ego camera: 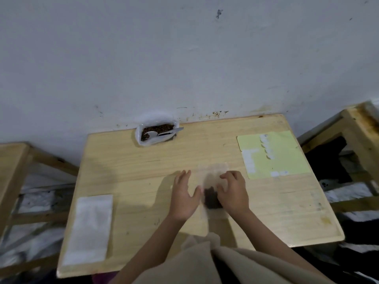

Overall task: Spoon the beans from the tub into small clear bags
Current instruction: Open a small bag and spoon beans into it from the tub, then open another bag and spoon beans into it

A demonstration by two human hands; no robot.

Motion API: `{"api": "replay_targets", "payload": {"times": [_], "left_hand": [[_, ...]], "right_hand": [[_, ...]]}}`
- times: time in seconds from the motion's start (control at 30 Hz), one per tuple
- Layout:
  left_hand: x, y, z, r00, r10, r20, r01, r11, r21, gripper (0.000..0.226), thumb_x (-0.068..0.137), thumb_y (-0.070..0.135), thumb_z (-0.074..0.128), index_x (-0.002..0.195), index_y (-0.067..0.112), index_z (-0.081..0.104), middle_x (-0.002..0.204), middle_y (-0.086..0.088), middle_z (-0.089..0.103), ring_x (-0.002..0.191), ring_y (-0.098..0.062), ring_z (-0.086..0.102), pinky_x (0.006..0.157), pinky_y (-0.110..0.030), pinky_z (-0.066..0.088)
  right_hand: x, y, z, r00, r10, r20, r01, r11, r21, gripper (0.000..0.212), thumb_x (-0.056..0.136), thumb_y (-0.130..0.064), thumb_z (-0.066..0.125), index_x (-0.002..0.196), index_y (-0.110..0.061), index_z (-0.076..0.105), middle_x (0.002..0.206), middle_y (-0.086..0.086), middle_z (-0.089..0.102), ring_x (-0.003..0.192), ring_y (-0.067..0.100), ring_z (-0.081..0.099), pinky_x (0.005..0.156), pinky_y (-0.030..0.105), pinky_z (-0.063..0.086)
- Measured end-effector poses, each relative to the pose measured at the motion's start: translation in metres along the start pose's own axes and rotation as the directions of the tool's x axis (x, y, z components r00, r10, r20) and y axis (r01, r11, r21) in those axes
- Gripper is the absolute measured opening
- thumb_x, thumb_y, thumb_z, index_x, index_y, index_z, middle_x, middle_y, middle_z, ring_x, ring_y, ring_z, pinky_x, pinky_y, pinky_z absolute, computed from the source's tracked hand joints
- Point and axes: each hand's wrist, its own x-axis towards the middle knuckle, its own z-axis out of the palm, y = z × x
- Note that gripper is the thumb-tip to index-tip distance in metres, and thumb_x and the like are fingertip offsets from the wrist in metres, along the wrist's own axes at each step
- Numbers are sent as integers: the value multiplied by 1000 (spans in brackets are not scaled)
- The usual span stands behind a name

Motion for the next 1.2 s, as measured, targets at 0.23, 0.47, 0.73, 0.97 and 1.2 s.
{"api": "replay_targets", "payload": {"times": [0.23,0.47,0.73,0.97,1.2], "left_hand": [[-22,-67,-97,964,26,-263,-26,1000,5,42,88,16,65,127,4,57,131,-12,51,126,-25,47,104,-39,41],[-56,-171,-183,932,0,-363,91,969,231,48,82,32,53,107,-6,66,112,-24,63,107,-38,58,93,-39,44],[-75,-223,-205,985,-103,-139,151,901,406,58,70,43,61,108,0,66,116,-25,60,97,-43,62,76,-48,53],[-76,-215,-203,961,-156,-229,238,889,392,63,84,44,61,139,21,42,151,-3,29,130,-29,33,99,-39,37],[-74,-216,-203,953,-191,-234,265,901,344,64,83,44,63,139,25,39,151,2,26,131,-24,31,103,-38,38]], "right_hand": [[-32,-89,44,989,-129,66,116,977,178,21,81,-4,63,102,-5,67,104,11,60,94,25,60,80,24,42],[-71,-178,135,955,-79,286,-20,945,325,23,80,-7,65,103,-7,68,98,8,68,78,12,59,77,17,47],[-98,-231,186,926,-65,371,-24,972,232,24,79,-14,64,60,-6,51,64,14,52,63,27,53,52,29,41],[-95,-240,195,961,53,273,-129,955,268,26,79,-21,70,101,-10,60,100,7,59,86,21,60,73,28,49],[-98,-246,195,974,8,225,-106,899,426,16,78,-15,73,82,-16,57,64,-8,55,60,7,53,57,15,39]]}}
